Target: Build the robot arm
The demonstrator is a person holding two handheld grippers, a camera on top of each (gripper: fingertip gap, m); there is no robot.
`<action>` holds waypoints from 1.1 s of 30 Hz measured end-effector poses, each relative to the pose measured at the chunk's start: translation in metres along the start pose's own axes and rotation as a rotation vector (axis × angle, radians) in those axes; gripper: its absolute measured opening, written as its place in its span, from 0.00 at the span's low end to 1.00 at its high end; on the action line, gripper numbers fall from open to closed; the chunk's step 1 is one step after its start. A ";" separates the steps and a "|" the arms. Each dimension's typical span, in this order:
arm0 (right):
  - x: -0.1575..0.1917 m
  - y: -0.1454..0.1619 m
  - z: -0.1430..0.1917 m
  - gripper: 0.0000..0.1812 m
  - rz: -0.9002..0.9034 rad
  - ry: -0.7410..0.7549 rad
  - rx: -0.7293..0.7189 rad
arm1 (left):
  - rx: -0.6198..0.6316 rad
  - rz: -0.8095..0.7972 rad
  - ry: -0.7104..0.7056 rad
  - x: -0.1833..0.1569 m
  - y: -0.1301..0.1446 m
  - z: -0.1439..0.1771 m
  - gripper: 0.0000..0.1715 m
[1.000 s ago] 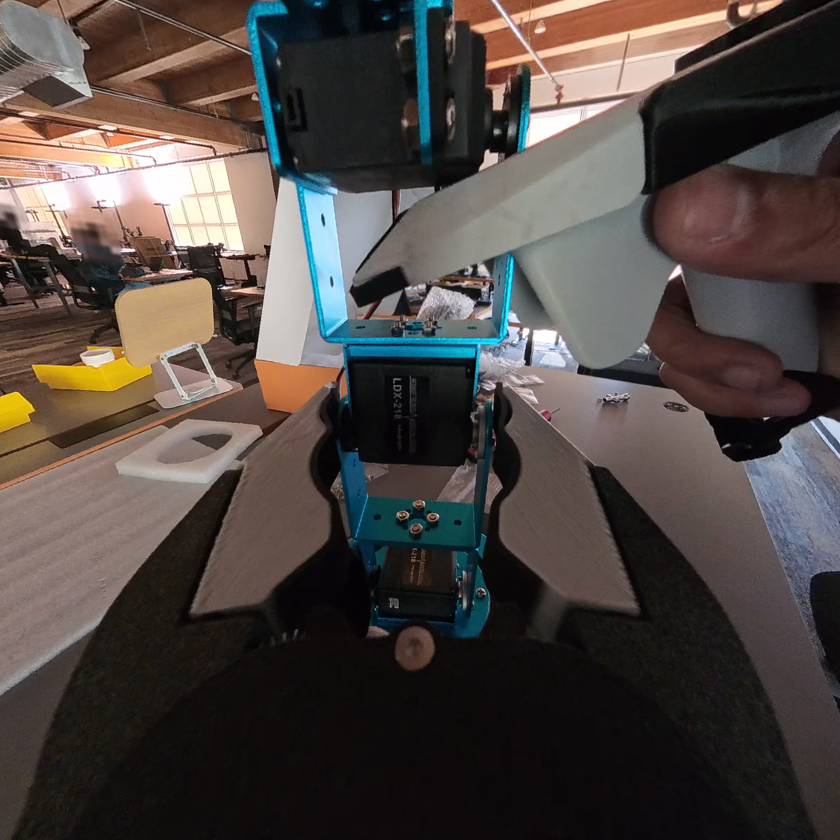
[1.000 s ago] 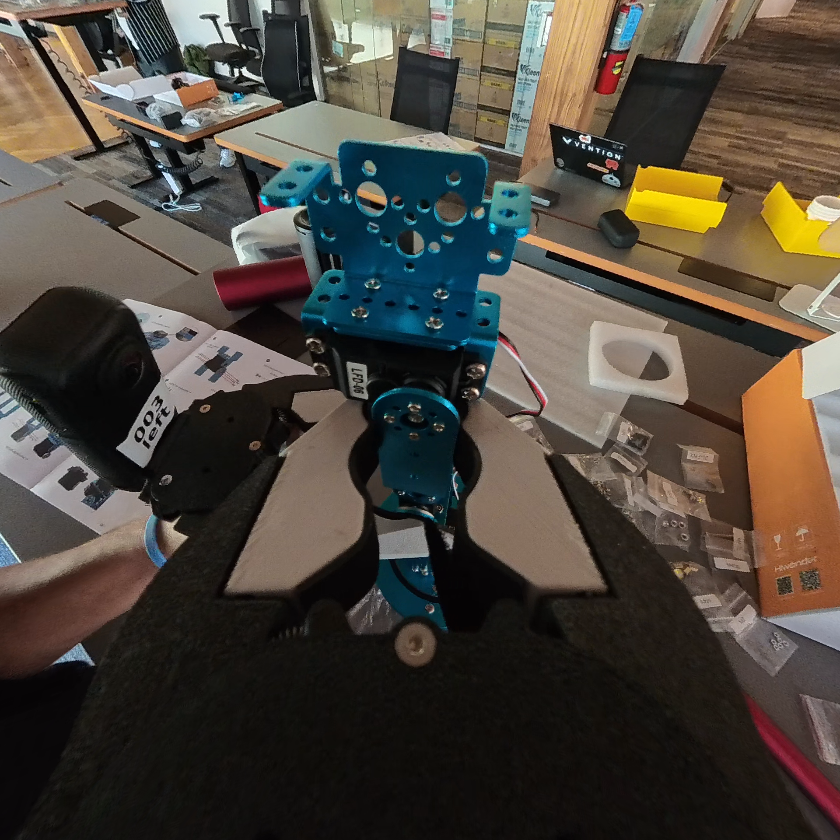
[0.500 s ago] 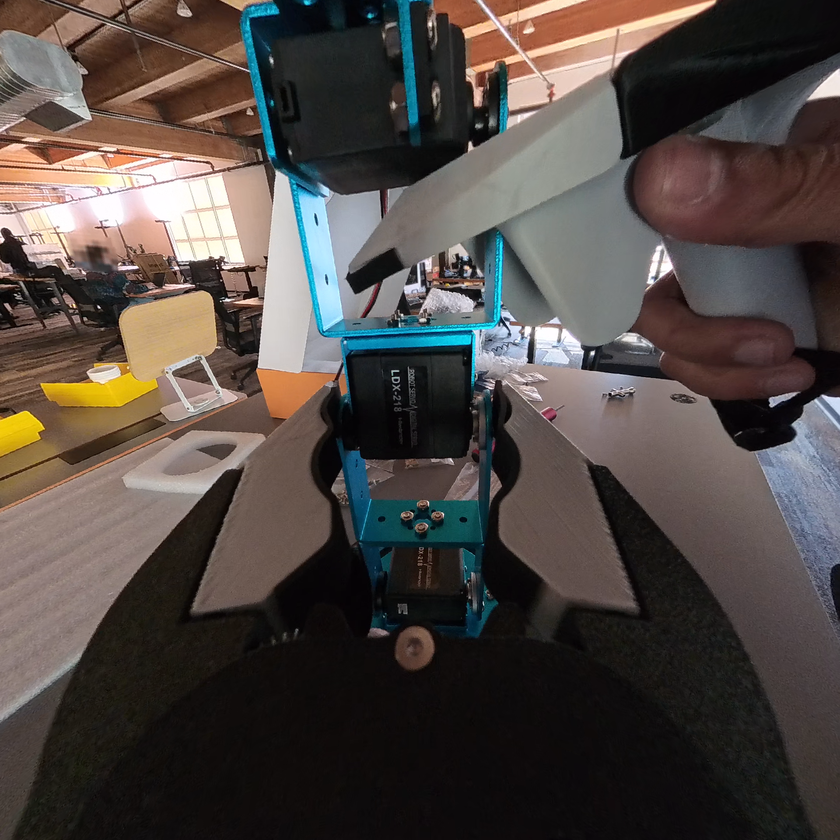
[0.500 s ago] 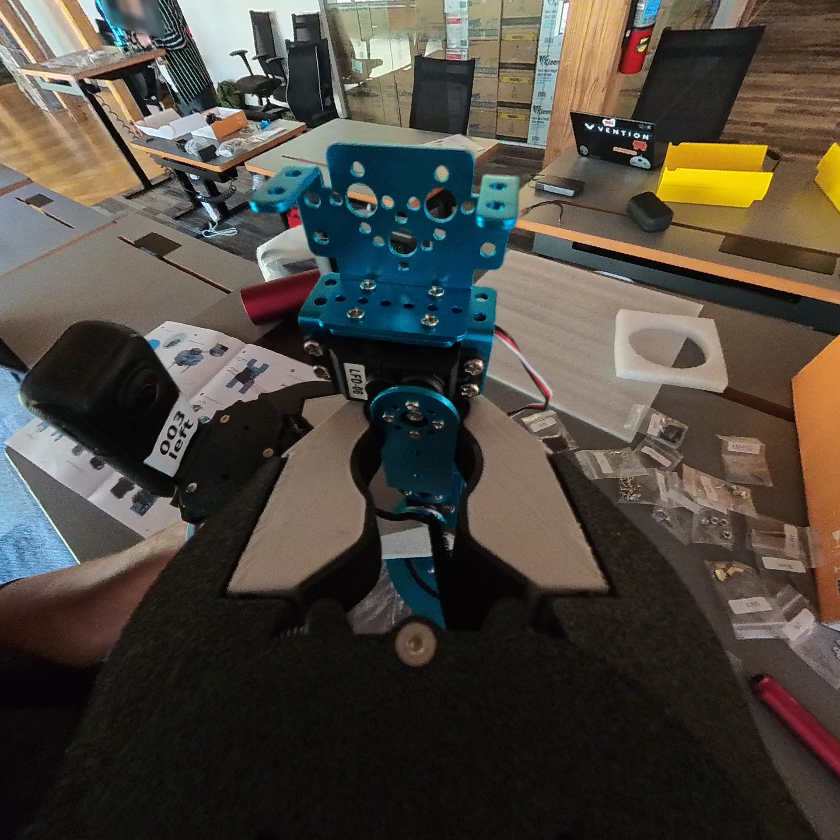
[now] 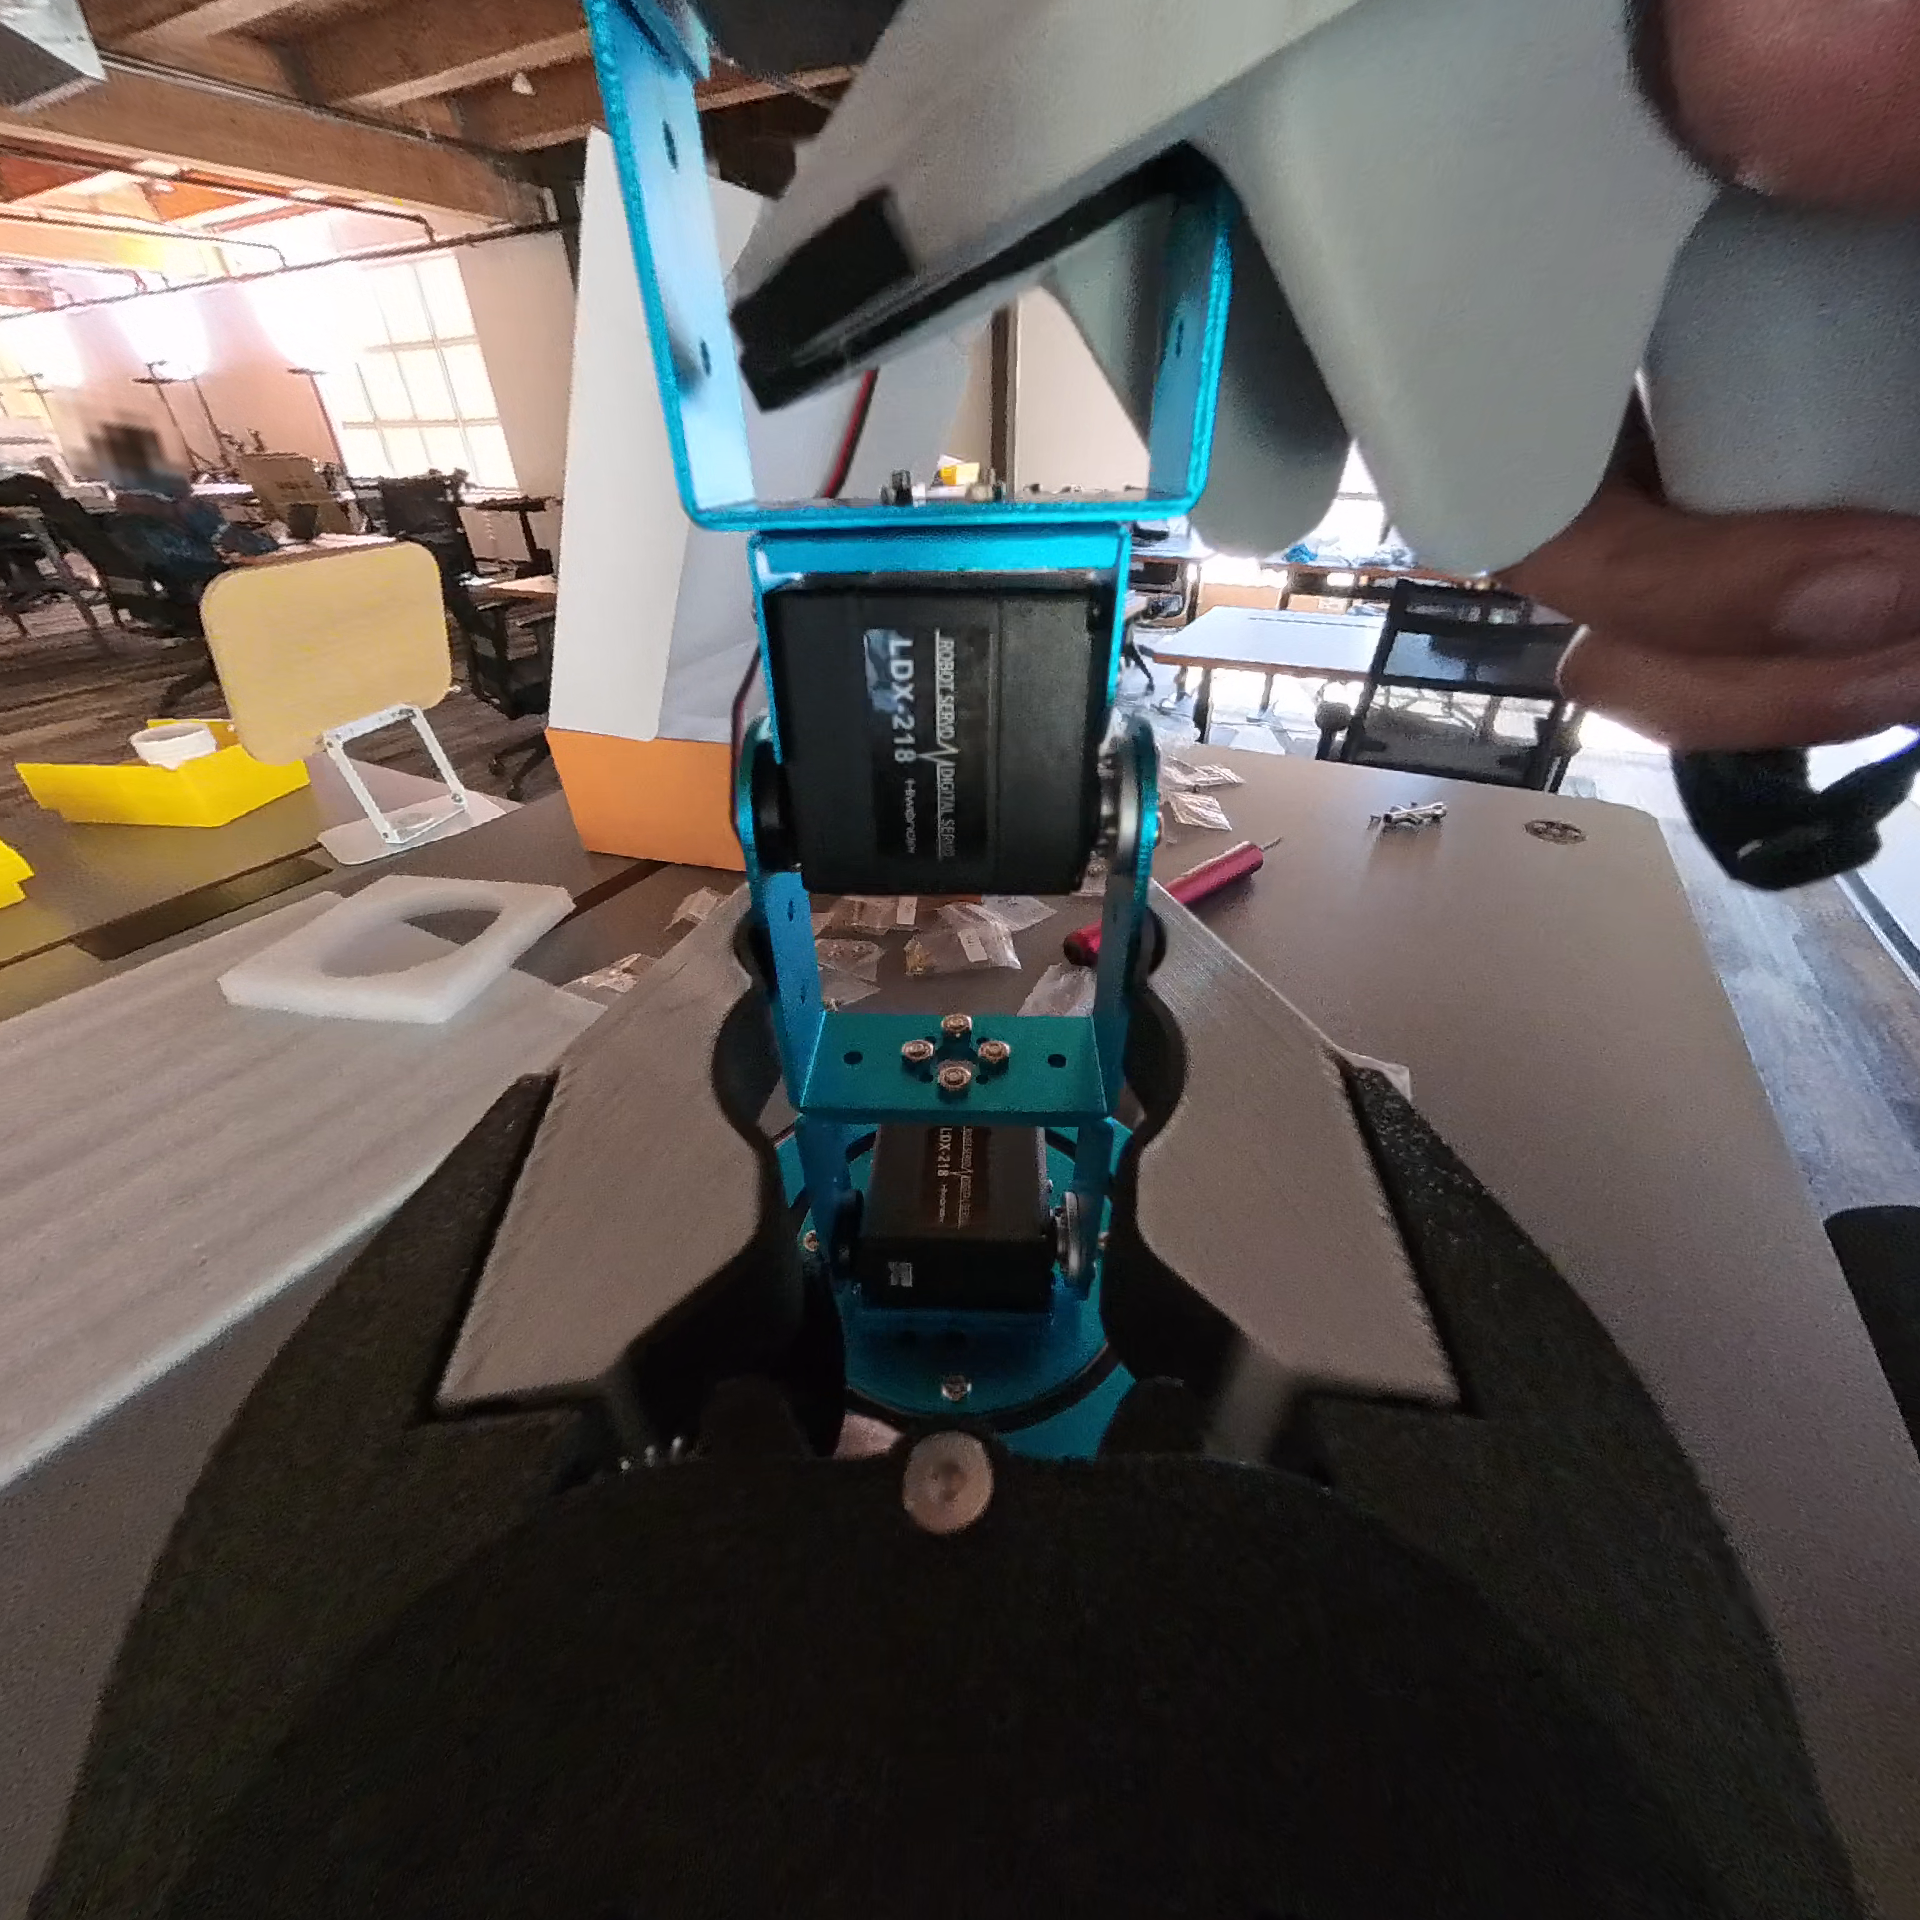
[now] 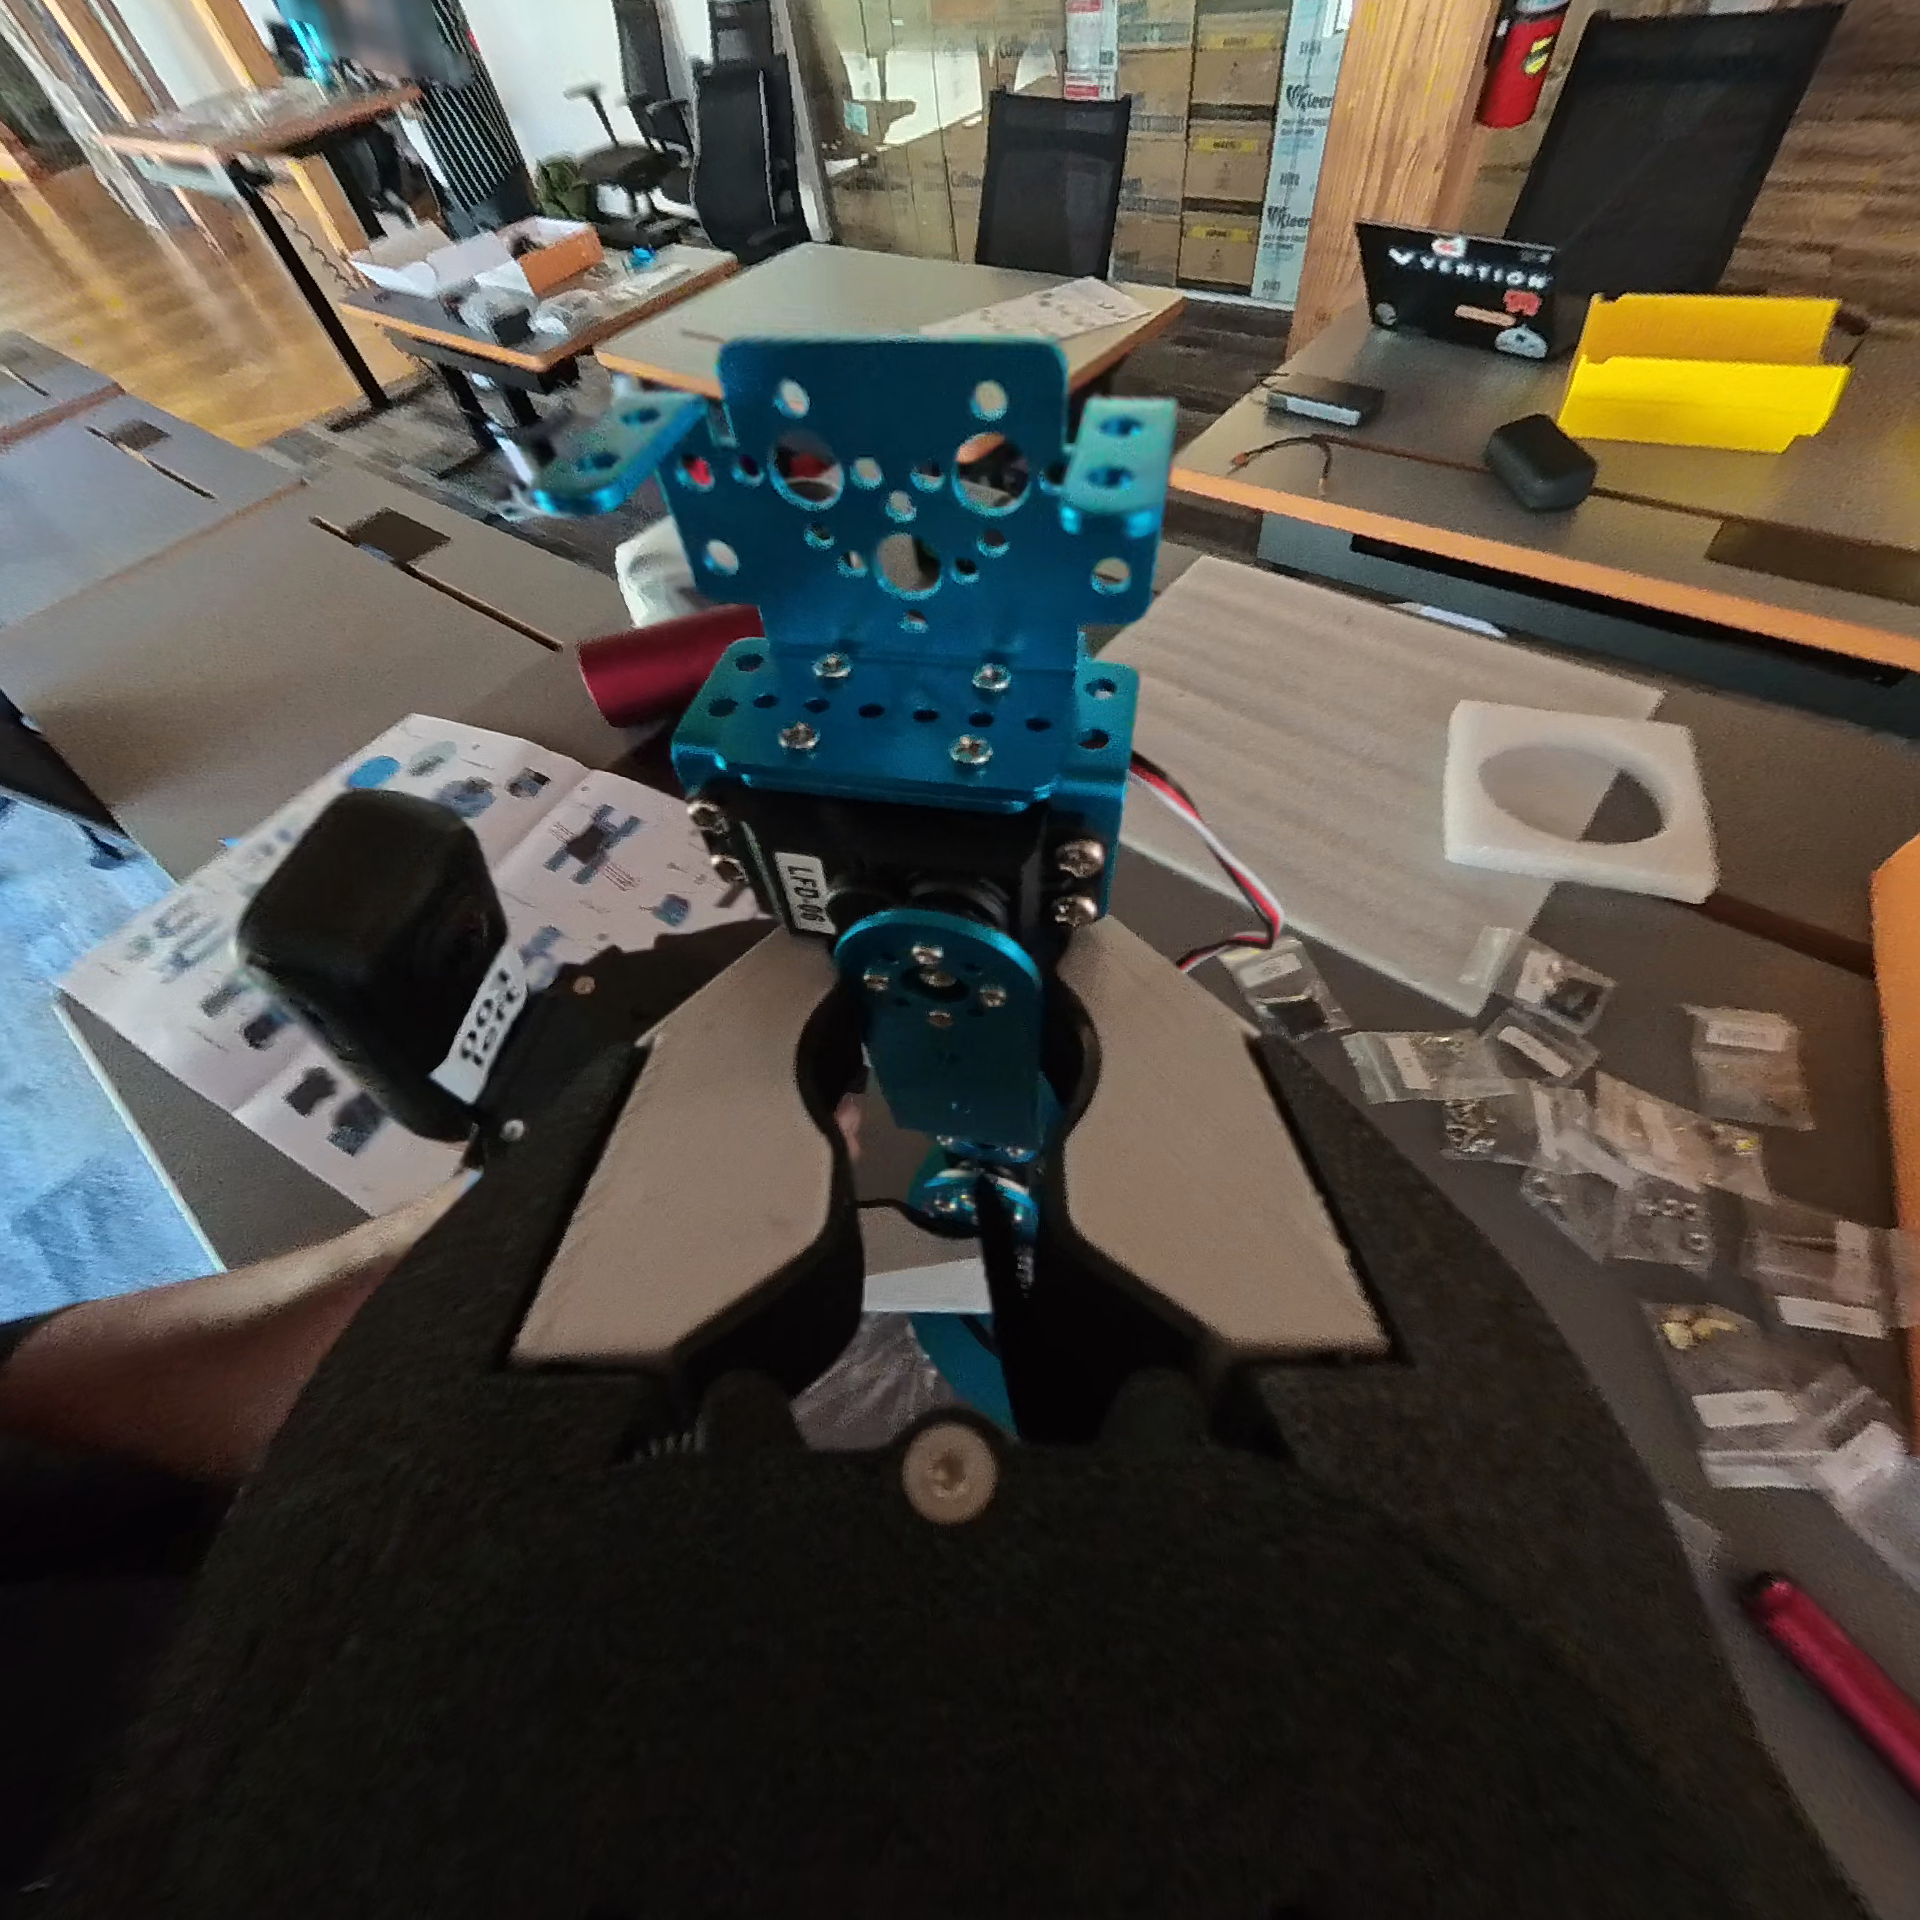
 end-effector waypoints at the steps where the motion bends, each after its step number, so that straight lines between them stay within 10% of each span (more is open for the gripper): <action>1: 0.000 0.000 0.000 0.15 0.030 0.007 0.011 | -0.001 0.001 0.008 0.001 0.000 0.000 0.38; 25: -0.017 0.000 0.005 0.14 -0.122 -0.045 0.031 | -0.070 -0.010 0.025 -0.001 0.005 0.002 0.38; 33: -0.009 0.000 0.003 0.14 -0.026 -0.113 0.031 | -0.105 0.215 0.136 0.008 -0.005 0.021 0.40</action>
Point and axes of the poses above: each gripper's, where its closed fingertips meet, z back along the fingers, y out of its underside, x = y × z across the jaws, the point moved 7 cm from there along z, back along the fingers, and after that the axes turned 15 degrees about -x, right-handed, at the moved point
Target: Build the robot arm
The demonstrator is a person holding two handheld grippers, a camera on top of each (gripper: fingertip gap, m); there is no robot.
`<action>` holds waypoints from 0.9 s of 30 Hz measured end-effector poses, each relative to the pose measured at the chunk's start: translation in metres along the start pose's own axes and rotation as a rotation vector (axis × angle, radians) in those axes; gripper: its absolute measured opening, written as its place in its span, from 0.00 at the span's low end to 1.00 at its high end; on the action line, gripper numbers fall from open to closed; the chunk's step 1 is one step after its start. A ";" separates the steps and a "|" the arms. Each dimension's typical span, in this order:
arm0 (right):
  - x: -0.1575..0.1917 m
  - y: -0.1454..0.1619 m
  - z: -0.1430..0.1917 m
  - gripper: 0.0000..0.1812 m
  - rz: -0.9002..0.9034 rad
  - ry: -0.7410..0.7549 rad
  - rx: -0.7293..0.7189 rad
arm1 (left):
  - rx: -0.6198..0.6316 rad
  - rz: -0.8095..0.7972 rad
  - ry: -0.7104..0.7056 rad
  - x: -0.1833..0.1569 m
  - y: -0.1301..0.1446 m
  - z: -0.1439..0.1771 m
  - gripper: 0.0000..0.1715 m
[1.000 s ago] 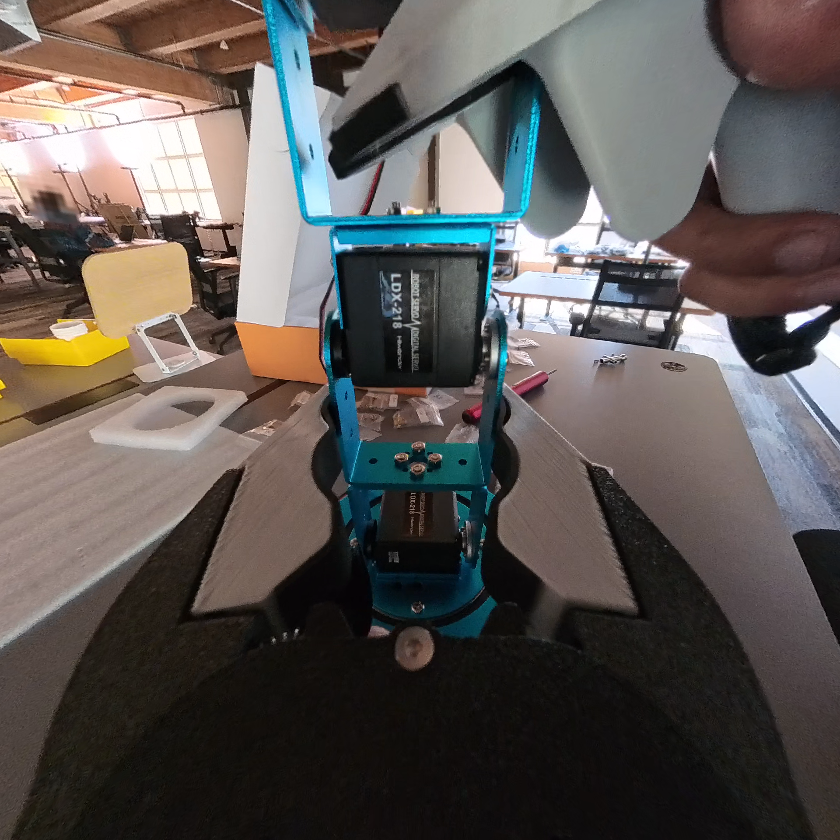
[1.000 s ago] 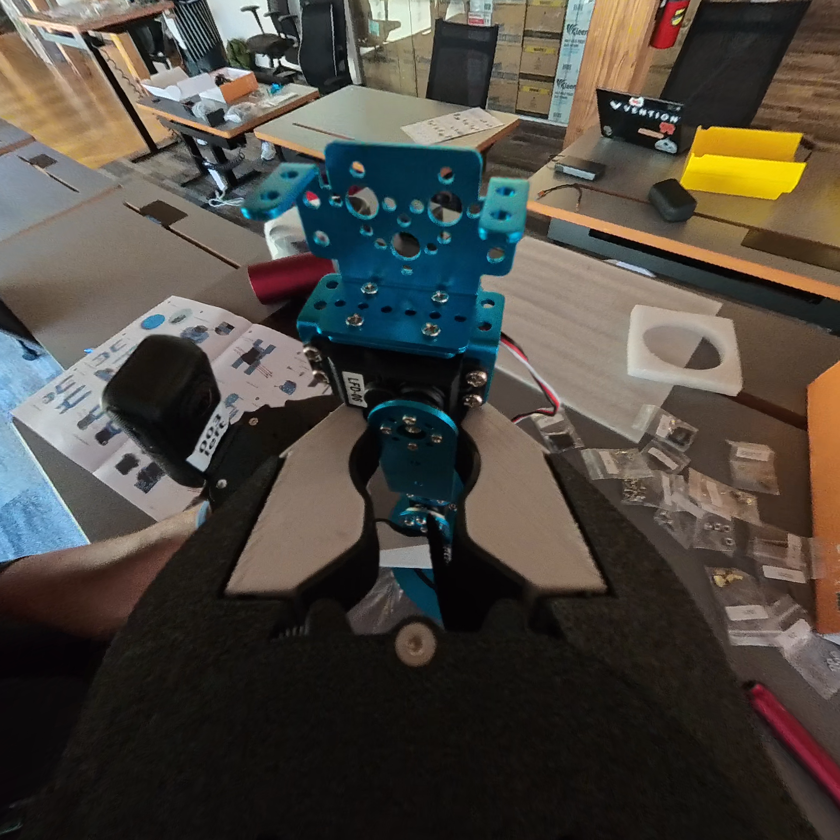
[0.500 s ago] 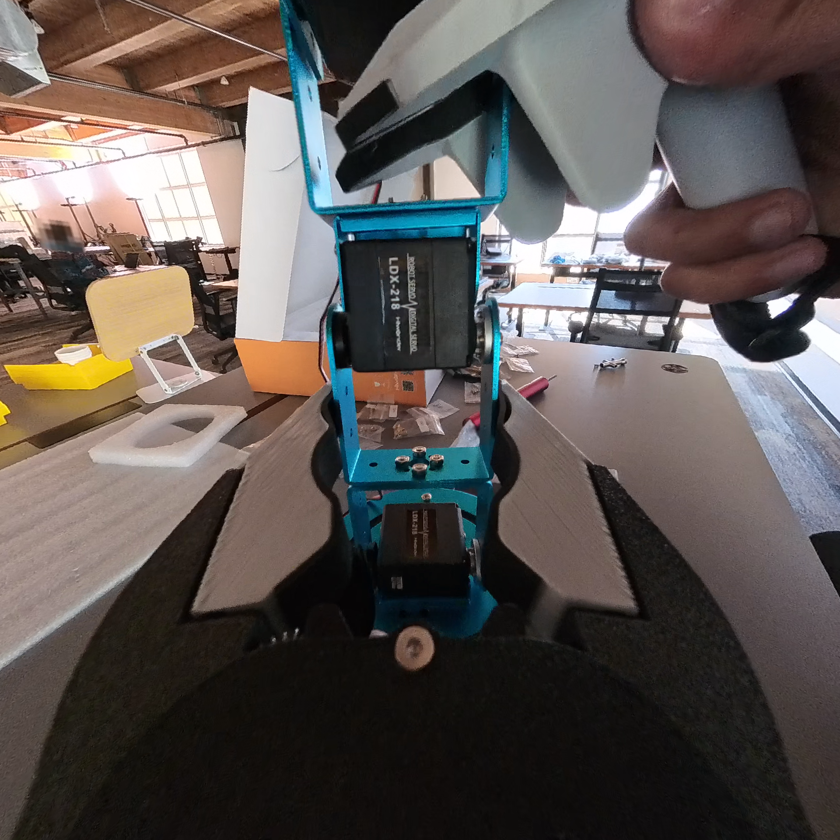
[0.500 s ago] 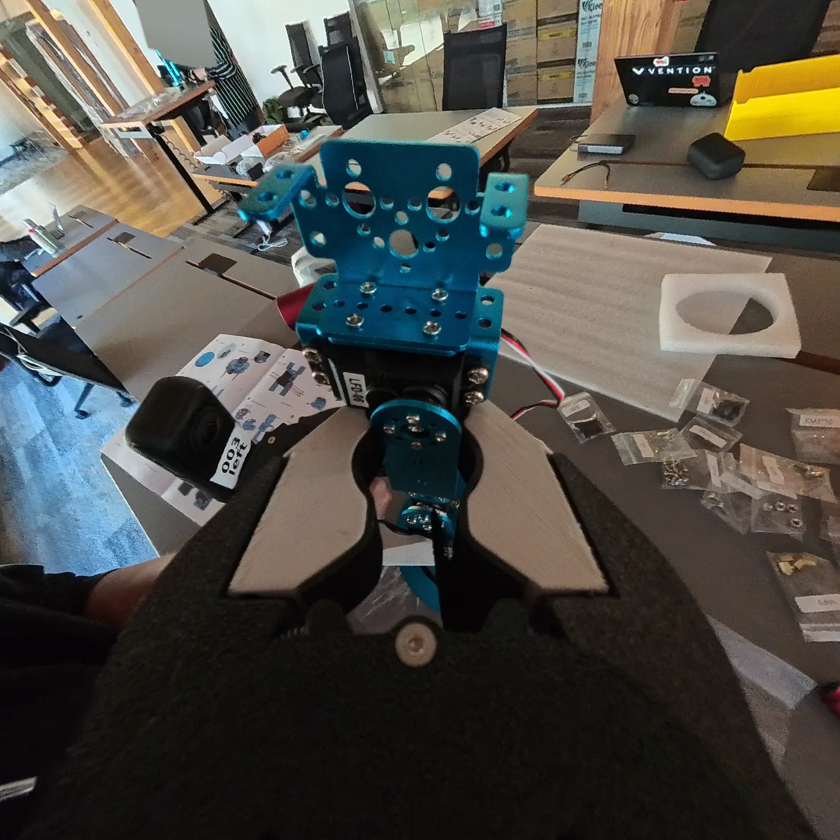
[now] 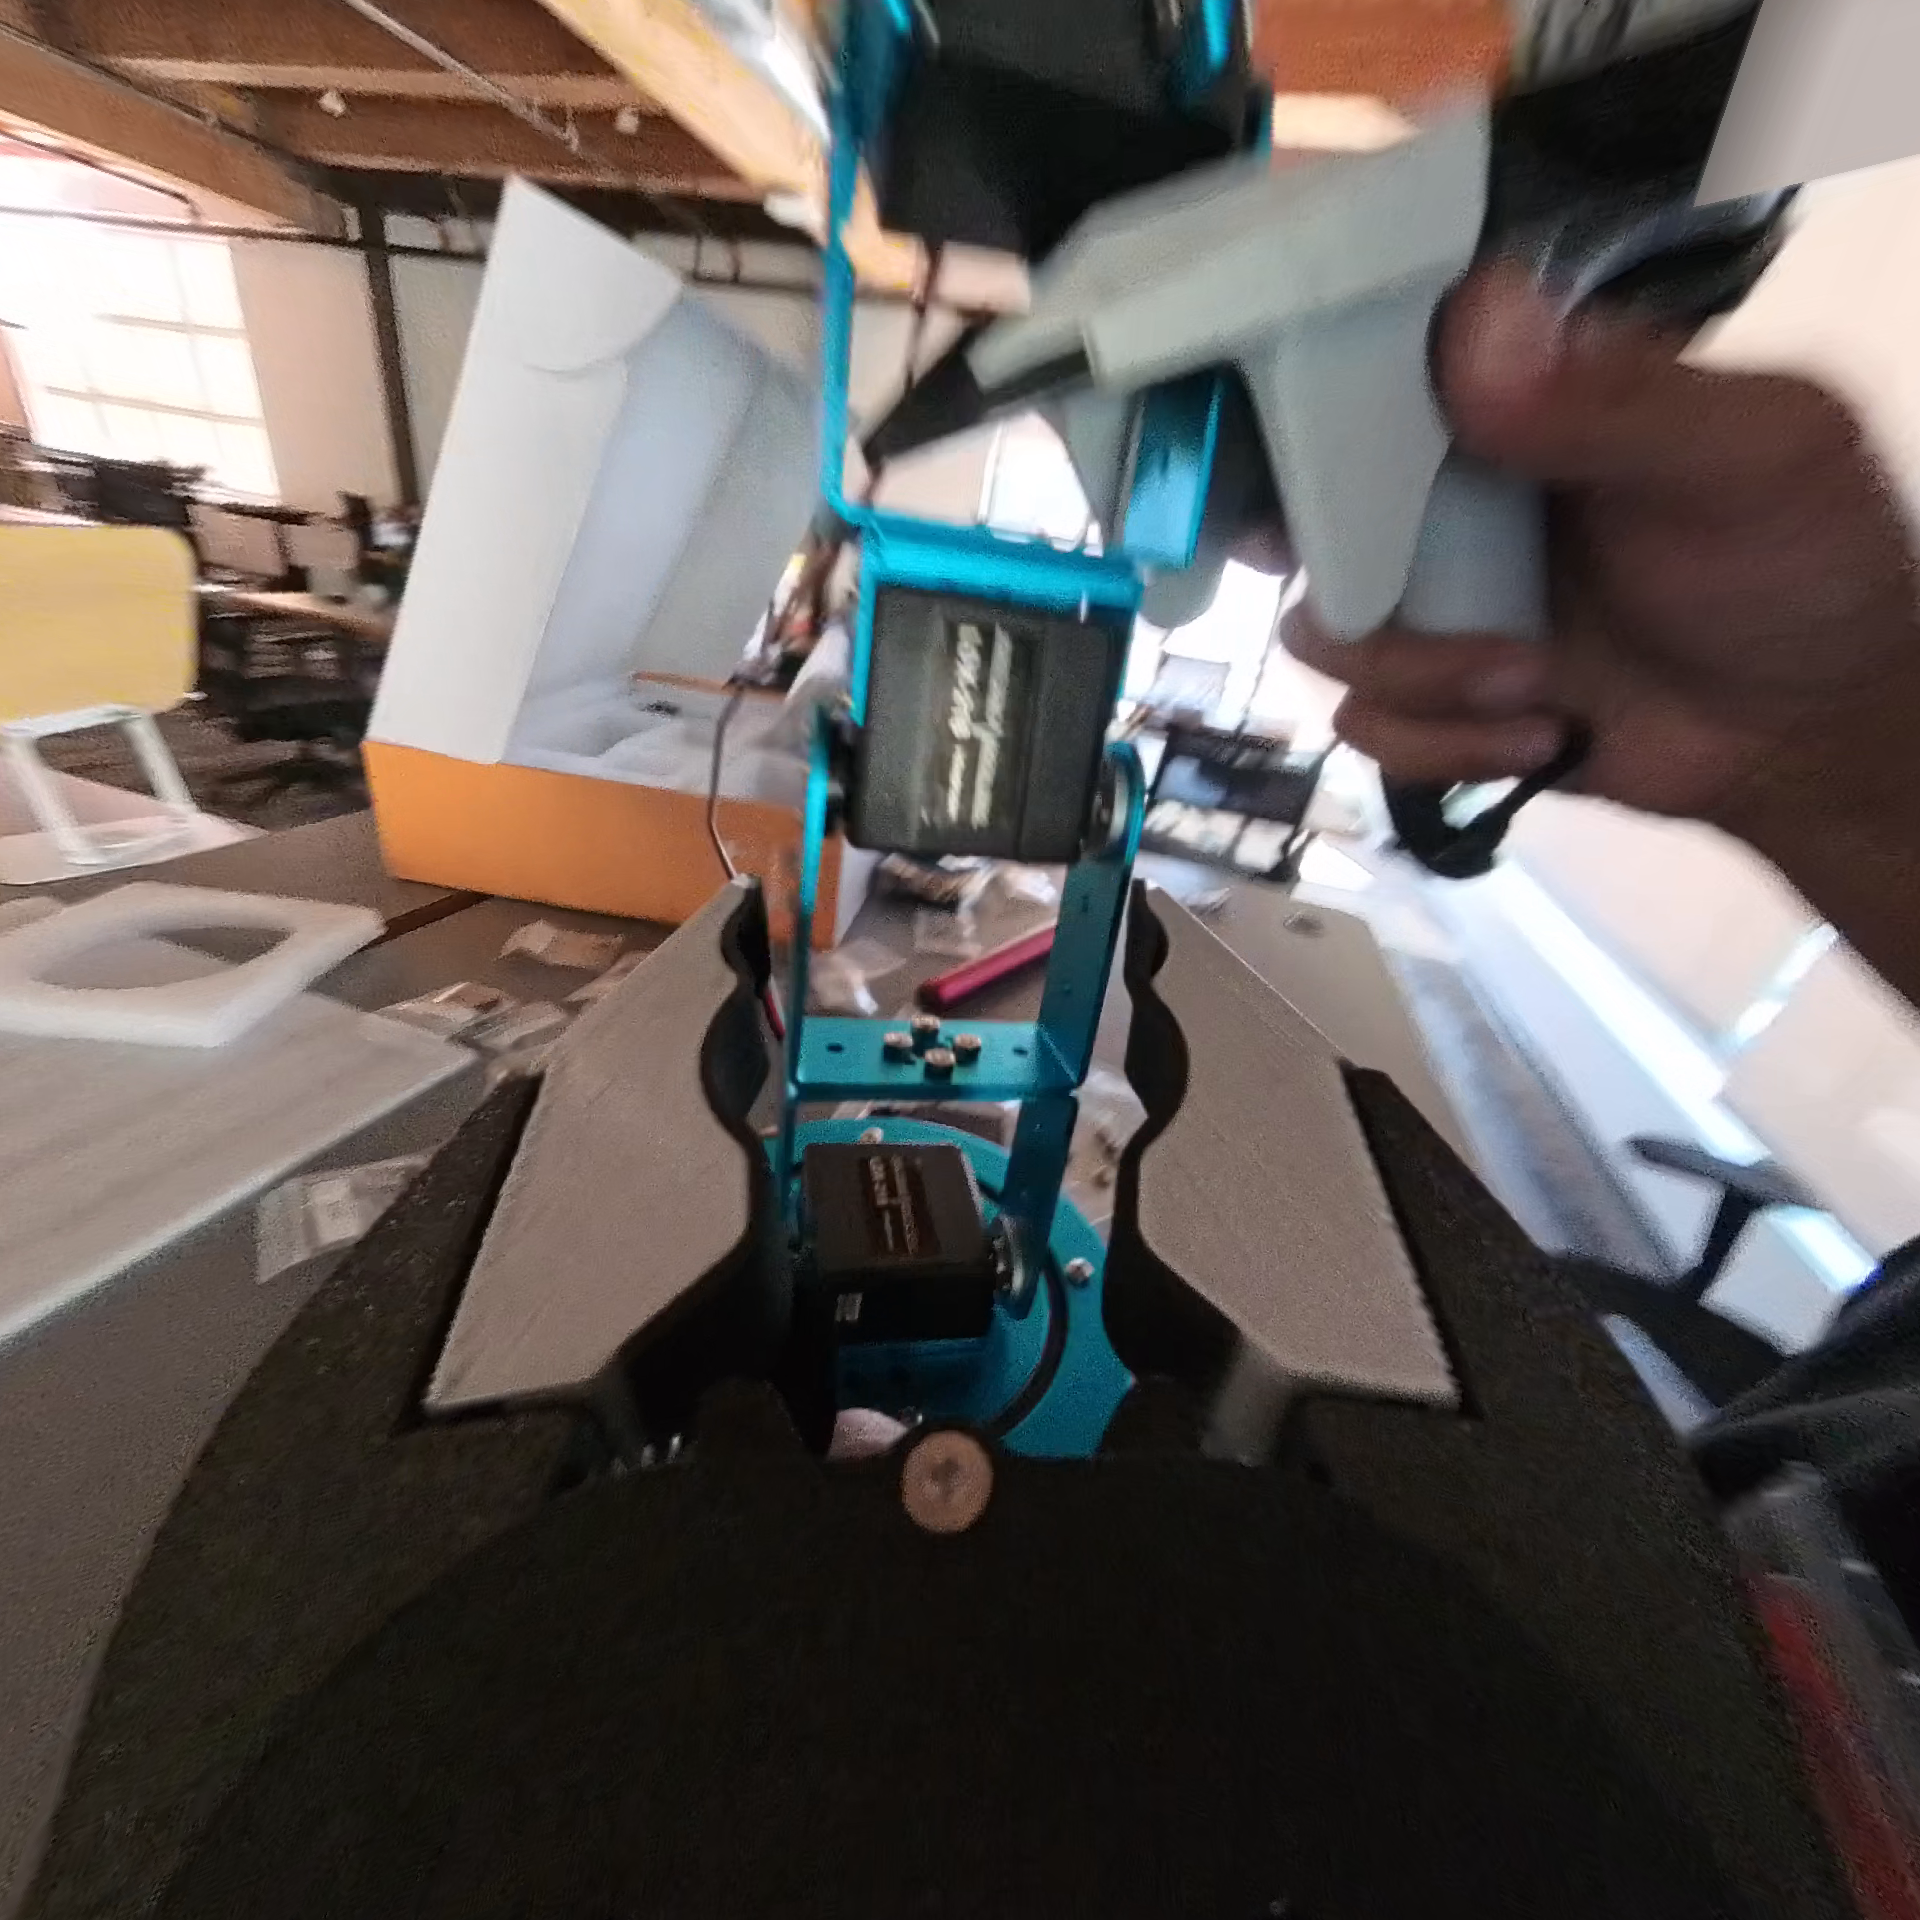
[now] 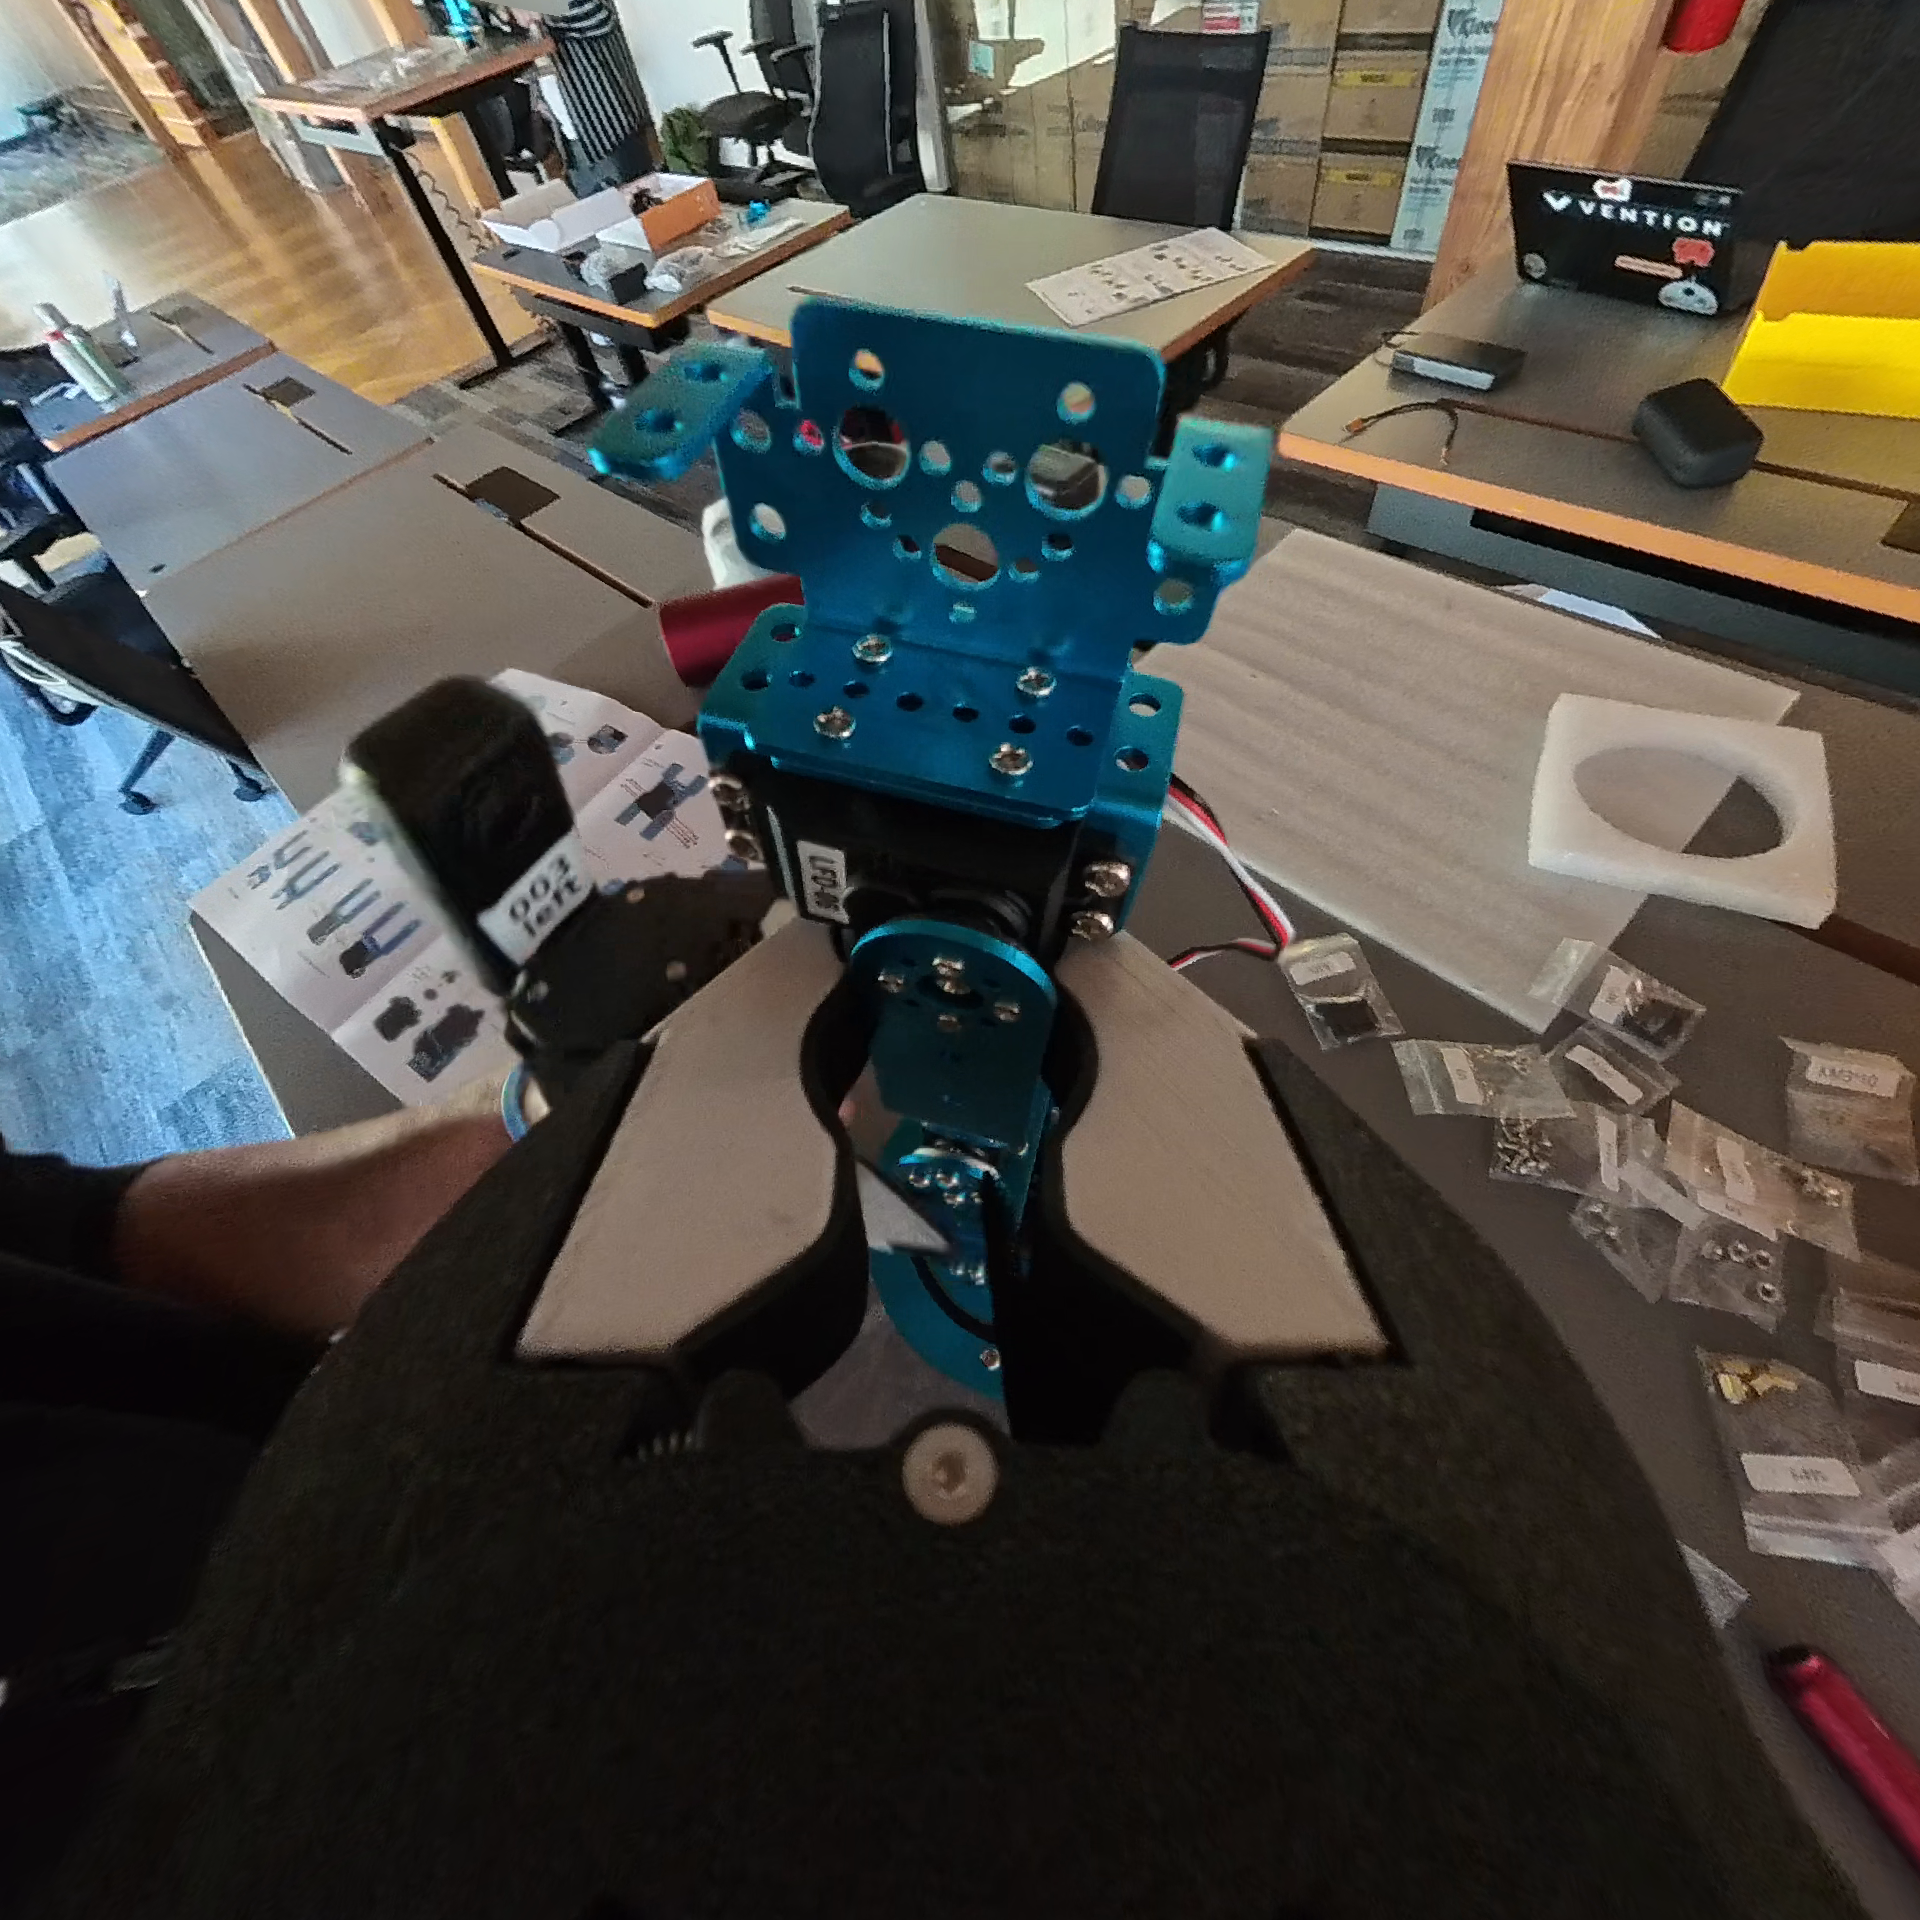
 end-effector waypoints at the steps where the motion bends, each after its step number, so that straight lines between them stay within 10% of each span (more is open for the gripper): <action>1: 0.000 0.000 -0.001 0.14 0.001 -0.009 -0.002 | -0.043 0.063 0.024 0.004 -0.010 0.005 0.40; 12: -0.001 0.000 0.013 0.16 0.185 0.088 0.002 | 0.303 0.394 0.611 0.049 -0.037 -0.025 0.40; 17: -0.013 0.004 0.015 0.11 -0.092 0.073 -0.076 | 0.243 0.083 0.364 0.025 -0.028 -0.006 0.59; 27: -0.009 0.005 0.015 0.11 -0.092 0.110 -0.075 | 0.156 -0.282 -0.133 -0.005 0.002 -0.028 0.39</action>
Point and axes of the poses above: each gripper's, where its closed fingertips meet, z back along the fingers, y out of its underside, x = y × z across the jaws, the point moved 7 cm from there along z, back along the fingers, and after that the axes turned 15 degrees about -x, right-handed, at the moved point
